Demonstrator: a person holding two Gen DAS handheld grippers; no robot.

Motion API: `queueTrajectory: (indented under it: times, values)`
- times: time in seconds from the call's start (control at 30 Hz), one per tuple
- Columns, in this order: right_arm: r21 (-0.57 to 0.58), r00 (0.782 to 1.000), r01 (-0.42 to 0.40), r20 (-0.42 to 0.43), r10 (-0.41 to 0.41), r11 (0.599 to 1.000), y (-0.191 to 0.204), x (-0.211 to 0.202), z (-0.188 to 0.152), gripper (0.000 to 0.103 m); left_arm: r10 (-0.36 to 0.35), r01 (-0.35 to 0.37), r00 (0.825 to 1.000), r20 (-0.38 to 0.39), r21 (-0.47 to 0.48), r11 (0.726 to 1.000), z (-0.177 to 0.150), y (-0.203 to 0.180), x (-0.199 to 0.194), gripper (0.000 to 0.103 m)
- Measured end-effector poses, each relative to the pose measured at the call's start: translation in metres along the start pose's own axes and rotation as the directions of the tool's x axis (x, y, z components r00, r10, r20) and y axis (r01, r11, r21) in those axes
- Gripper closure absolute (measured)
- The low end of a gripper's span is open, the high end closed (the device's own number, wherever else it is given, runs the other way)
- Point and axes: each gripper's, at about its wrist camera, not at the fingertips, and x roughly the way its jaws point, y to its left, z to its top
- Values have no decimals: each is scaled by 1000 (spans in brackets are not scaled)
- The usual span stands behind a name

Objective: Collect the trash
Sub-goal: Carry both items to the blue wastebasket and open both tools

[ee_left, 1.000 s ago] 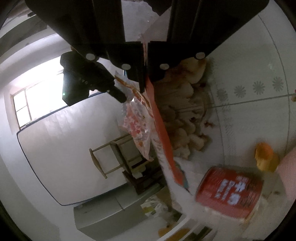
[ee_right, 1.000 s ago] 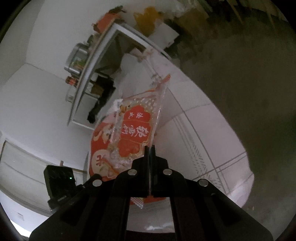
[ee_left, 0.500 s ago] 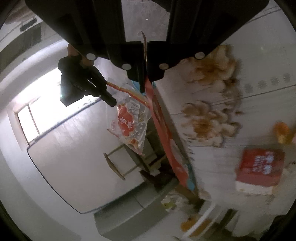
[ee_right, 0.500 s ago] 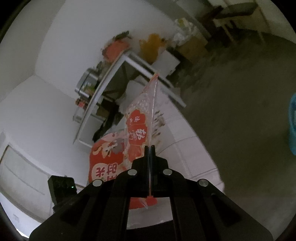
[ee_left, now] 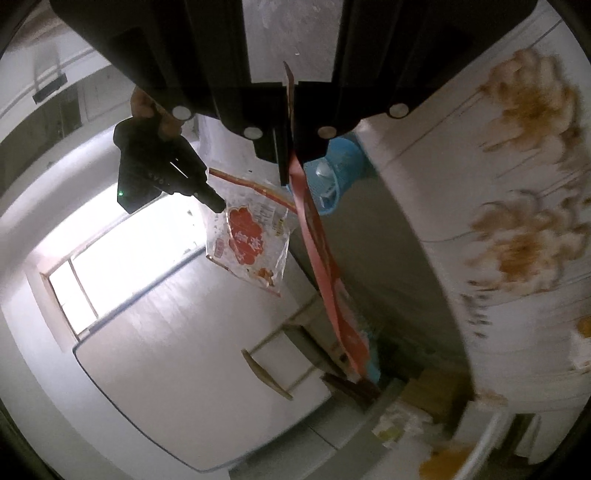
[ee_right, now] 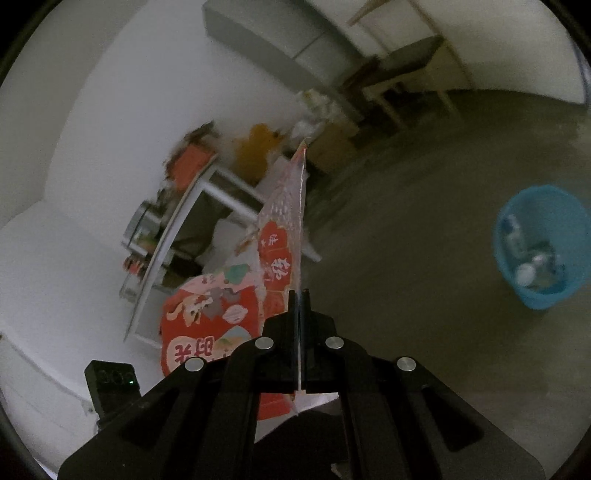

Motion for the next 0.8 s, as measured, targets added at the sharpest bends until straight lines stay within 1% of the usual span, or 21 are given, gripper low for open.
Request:
queueTrajectory:
  times: [0.07,0.13,0.2,0.3,0.4,0.47,0.5,0.57,0.6,0.63,0.77,0.8]
  values:
    - [25,999,29,36,-30,999,-12,-12,5,103,-12,13,1000,-28,15,1000,5,-10,16,102]
    - [51,995,61,70,-64,997,-25,-23,9,103,-25,28,997,-72,29,999,11,-19,40,102]
    - [83,987,113,108,-122,990,-40,-35,11,103,-32,37,993,-115,40,999,15,-27,63,102]
    - [139,965,197,148,-217,971,-69,-52,14,103,-28,41,984,-178,72,997,24,-44,107,102]
    - [185,930,296,169,-327,937,-96,-63,15,103,-3,27,973,-231,101,995,28,-55,148,102]
    - [206,898,370,170,-406,906,-118,-71,17,103,25,9,963,-269,124,992,31,-62,177,102]
    - [213,884,400,167,-437,891,-125,-71,15,103,53,-9,955,-293,147,989,31,-66,199,102]
    - [226,858,452,153,-489,863,-142,-70,15,103,85,-29,944,-319,177,984,30,-71,225,102]
    - [229,847,475,143,-512,850,-151,-68,15,103,103,-37,935,-340,195,980,29,-73,243,102]
    - [231,841,488,136,-524,842,-157,-66,16,103,122,-46,925,-361,212,976,27,-76,261,102]
    - [229,806,553,96,-584,801,-184,-53,21,103,171,-66,895,-412,256,964,19,-82,310,102]
    - [224,796,571,84,-599,790,-189,-48,23,103,186,-70,885,-428,273,959,17,-84,327,102]
